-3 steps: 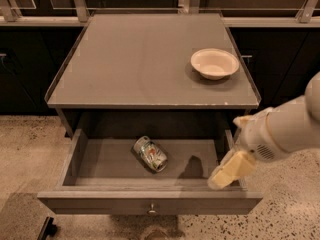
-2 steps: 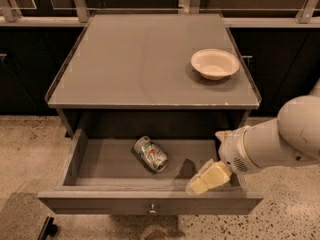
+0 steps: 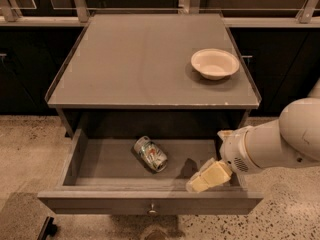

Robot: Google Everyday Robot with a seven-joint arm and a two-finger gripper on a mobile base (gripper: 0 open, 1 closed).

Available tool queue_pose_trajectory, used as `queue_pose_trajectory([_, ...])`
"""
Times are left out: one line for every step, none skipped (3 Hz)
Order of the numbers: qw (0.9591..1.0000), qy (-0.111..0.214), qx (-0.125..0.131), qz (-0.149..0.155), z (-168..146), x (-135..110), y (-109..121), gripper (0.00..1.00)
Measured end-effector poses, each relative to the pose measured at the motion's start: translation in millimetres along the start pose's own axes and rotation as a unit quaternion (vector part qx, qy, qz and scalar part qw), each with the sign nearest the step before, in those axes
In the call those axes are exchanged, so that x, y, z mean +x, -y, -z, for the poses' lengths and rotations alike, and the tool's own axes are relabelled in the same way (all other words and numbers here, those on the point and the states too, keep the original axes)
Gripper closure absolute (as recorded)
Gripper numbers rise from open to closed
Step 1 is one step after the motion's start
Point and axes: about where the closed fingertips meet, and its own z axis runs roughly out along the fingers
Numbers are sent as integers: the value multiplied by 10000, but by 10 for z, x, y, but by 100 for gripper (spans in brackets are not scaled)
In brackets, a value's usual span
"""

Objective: Pick 7up can from top drawer and place on counter

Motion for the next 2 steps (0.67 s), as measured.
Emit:
queue_pose_trajectory([9998, 150, -93, 46, -285, -70, -56, 0])
queue_pose_trajectory([9991, 375, -83, 165, -635, -279, -67, 0])
